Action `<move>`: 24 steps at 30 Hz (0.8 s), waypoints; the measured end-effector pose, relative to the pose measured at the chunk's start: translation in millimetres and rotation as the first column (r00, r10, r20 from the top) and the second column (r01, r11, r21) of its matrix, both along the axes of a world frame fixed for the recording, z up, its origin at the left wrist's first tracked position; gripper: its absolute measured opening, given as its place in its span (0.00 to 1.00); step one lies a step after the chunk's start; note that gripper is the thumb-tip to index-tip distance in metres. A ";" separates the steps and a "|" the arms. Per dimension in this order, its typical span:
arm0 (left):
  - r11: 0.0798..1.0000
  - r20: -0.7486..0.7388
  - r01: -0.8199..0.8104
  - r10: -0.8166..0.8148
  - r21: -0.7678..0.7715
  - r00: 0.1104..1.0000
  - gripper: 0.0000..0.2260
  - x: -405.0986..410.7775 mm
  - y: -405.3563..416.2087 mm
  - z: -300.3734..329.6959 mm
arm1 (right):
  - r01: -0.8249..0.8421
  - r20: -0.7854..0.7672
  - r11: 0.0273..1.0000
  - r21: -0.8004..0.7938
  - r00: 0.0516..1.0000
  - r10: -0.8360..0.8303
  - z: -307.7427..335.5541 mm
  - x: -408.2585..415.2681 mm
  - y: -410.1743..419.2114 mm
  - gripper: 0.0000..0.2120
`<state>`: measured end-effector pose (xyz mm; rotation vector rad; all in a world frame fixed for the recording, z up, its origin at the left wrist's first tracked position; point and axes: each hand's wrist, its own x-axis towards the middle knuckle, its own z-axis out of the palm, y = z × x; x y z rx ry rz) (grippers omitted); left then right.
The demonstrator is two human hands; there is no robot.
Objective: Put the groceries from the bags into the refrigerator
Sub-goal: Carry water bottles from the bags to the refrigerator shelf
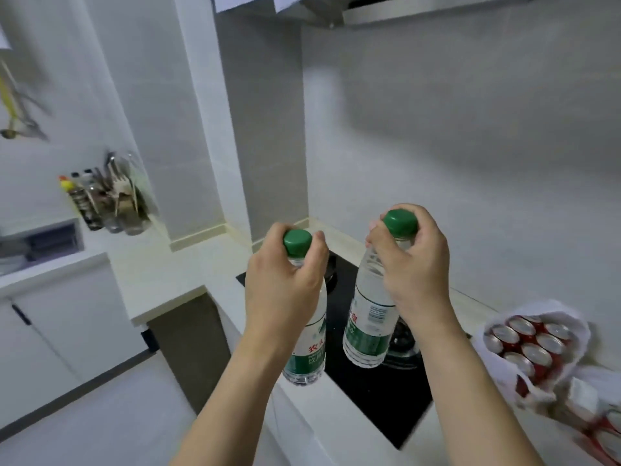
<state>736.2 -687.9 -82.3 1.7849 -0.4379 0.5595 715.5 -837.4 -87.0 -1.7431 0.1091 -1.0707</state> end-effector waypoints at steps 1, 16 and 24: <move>1.000 0.010 -0.031 0.031 0.002 0.999 0.11 2.5 15.7 0.0 | -0.041 -0.004 0.999 -0.005 0.999 0.041 -0.6 6.8 14.9 0.05; 0.910 0.063 -0.413 0.411 0.022 0.909 0.10 -1.7 252.6 1.2 | -0.489 0.027 0.872 0.026 0.872 0.488 -2.6 61.2 258.3 0.07; 0.776 0.049 -0.631 0.631 -0.020 0.774 0.11 -29.5 334.5 0.9 | -0.715 0.029 0.699 0.014 0.699 0.714 3.1 70.1 357.2 0.07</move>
